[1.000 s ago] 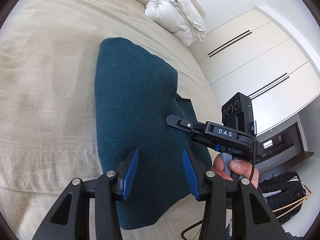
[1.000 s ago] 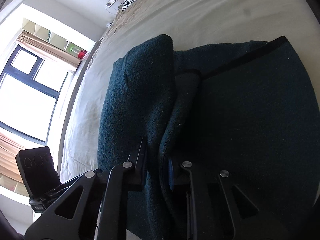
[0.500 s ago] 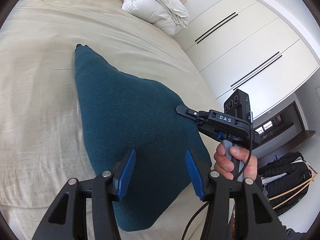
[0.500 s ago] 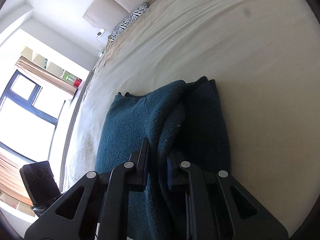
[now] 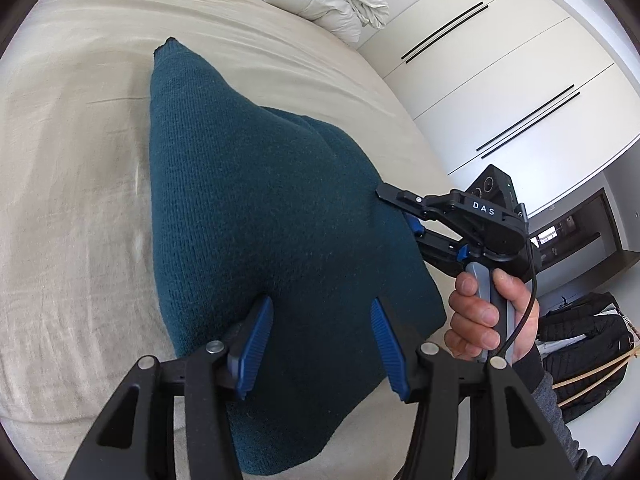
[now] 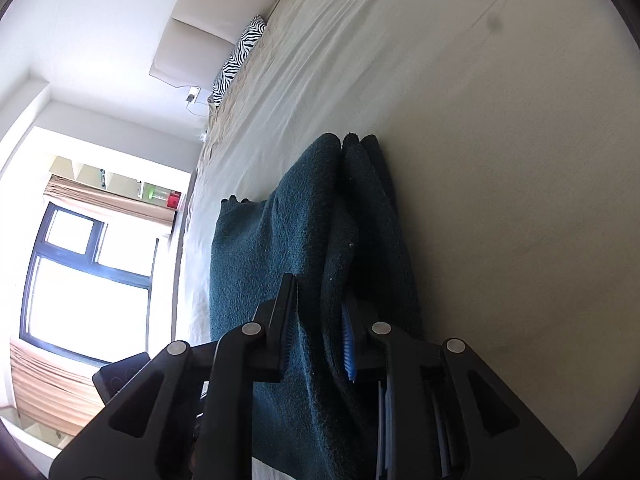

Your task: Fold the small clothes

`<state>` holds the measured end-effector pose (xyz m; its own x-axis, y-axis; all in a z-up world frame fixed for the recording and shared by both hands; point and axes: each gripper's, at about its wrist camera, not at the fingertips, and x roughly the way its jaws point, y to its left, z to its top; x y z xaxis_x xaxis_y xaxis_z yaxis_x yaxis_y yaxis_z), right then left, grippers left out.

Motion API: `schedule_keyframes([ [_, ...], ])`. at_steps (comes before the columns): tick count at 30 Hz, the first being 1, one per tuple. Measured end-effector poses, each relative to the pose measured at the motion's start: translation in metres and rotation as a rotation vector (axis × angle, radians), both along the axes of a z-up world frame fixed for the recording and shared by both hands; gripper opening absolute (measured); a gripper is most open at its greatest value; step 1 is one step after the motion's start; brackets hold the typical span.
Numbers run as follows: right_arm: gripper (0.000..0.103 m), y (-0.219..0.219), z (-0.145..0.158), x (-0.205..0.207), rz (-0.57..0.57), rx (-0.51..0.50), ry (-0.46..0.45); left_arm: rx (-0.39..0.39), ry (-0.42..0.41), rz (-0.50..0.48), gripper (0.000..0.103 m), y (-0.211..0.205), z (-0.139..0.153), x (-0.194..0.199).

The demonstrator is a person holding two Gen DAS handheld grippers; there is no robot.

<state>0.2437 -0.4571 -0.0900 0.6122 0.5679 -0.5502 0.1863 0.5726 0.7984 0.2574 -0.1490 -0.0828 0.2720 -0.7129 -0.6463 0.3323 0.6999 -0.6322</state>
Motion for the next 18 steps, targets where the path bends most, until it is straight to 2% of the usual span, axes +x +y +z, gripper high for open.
schedule_keyframes([
  [1,0.028,0.000,-0.002,0.005,-0.001,0.024,0.002,0.003,0.001,-0.003,0.054,-0.001,-0.001,-0.001],
  [3,0.049,-0.003,-0.013,0.015,-0.005,0.095,0.021,0.008,0.001,-0.007,0.054,-0.003,-0.003,-0.002],
  [5,0.049,-0.006,-0.025,0.019,-0.024,0.132,0.021,0.012,0.003,-0.013,0.054,-0.005,-0.004,-0.003],
  [8,0.050,-0.012,-0.027,0.030,-0.023,0.133,0.019,0.018,0.006,-0.021,0.054,-0.010,-0.007,-0.001],
  [12,0.049,-0.006,-0.018,0.057,0.037,0.051,0.014,0.018,0.011,-0.025,0.054,-0.011,-0.009,0.001],
  [18,0.049,-0.018,0.004,0.055,-0.016,0.034,-0.111,0.020,0.008,-0.024,0.055,-0.013,-0.005,-0.002],
])
